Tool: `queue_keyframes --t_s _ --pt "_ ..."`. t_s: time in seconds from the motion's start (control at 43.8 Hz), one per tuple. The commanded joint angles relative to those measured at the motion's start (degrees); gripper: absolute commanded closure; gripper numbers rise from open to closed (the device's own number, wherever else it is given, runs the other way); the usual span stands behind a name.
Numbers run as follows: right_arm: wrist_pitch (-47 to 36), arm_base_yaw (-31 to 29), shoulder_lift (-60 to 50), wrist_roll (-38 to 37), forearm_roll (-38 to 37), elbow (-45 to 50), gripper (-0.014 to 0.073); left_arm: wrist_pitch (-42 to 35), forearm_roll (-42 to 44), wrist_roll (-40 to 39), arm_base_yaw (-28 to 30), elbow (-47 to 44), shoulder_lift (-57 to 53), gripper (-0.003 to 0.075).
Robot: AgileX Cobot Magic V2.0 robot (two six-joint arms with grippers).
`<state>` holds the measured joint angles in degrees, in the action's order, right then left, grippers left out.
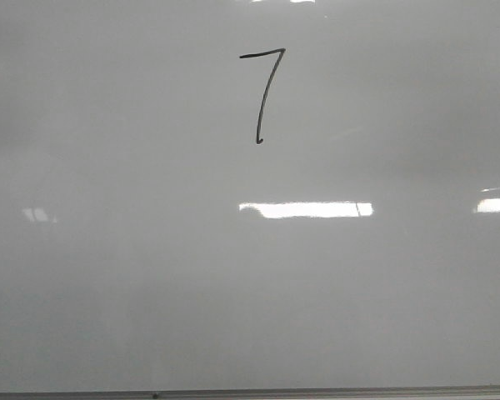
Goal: Write number 7 on whiteboard
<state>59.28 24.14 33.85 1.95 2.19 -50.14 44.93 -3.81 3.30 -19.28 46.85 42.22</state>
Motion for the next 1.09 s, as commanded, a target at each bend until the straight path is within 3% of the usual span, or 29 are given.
queue_keyframes --t_s 0.0,0.182,0.388,0.456,0.547,0.776,0.821,1.072 --pt "-4.3 0.0 -1.4 -0.2 -1.0 -0.1 0.0145 -1.5 -3.9 2.8 -3.5 1.3 -3.8 0.0407" --pt "-4.3 0.0 -2.5 -0.2 -1.5 1.2 0.0145 -1.4 -3.9 3.3 -8.1 1.1 -6.4 0.0407" --pt "-4.5 0.0 -2.5 0.0 -1.5 1.5 0.0167 -1.6 -3.8 3.5 -8.8 1.1 -6.4 0.0407" --pt "-4.5 0.0 -2.5 0.0 -1.6 1.5 0.0235 -1.7 -3.8 3.5 -8.8 1.1 -6.4 0.0410" --pt "-4.5 0.0 -2.5 0.0 -1.6 1.5 0.0399 -1.7 -3.8 3.5 -8.8 1.1 -6.4 0.0460" --pt "-4.4 0.0 -2.5 0.0 -1.6 1.5 0.0719 -1.7 -3.8 3.5 -8.8 1.1 -6.4 0.0700" --pt "-4.4 0.0 -2.5 0.0 -1.6 1.5 0.0707 -1.7 -3.8 3.5 -8.8 1.1 -6.4 0.0739" --pt "-4.1 0.0 -2.5 0.0 -1.6 1.5 0.0711 -2.6 -3.8 3.5 -8.8 1.1 -6.4 0.0741"
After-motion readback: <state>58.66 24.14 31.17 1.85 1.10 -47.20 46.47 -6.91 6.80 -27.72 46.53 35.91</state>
